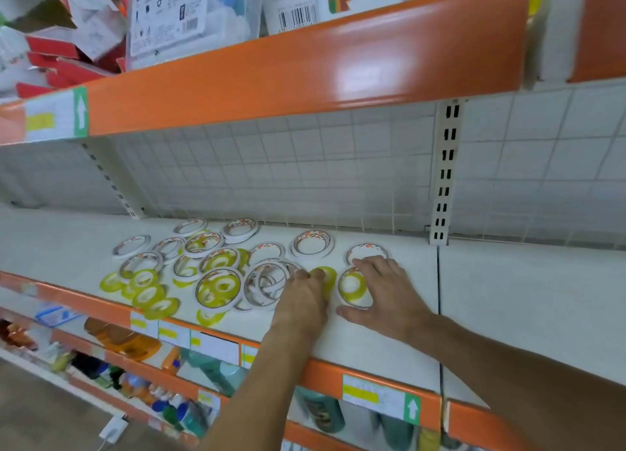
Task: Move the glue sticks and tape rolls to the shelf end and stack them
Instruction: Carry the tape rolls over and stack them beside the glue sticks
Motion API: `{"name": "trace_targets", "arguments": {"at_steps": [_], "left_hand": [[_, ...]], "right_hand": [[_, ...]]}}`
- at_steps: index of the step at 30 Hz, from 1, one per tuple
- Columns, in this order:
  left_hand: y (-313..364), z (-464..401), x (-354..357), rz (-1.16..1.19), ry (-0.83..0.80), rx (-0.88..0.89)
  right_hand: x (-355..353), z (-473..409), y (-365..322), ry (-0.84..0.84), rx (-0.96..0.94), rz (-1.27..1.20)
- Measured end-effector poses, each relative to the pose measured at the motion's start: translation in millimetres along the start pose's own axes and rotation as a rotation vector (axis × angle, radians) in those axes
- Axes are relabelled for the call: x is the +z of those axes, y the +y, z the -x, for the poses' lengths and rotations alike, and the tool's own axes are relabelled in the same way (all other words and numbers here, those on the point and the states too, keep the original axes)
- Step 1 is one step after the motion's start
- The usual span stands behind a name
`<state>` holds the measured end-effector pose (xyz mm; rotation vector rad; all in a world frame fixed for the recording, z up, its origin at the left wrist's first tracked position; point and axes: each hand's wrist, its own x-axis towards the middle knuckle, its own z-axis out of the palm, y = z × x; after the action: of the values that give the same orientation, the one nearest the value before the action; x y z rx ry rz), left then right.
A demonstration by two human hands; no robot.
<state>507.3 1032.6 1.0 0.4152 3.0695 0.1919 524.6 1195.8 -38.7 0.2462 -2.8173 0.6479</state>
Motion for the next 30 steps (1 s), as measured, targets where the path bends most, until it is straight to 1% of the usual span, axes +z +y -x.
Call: {"name": "trace_targets", "arguments": {"at_steps": [9,16,24,30], "left_hand": [[22,9,-12,-0.06,0.014,0.18],[63,10,-11,-0.091,-0.018,0.314],[134,26,5,-0.067,-0.055,0.464],[193,34,10,-0.057,-0.056,0.549]], "right_hand": [[-46,31,7,-0.142,0.072,0.138],[-77,69,17,-0.135,0.168,0.211],[-119,126,51,-0.108,0.349,0.296],[-151,166,84,-0.073,0.434,0.322]]}}
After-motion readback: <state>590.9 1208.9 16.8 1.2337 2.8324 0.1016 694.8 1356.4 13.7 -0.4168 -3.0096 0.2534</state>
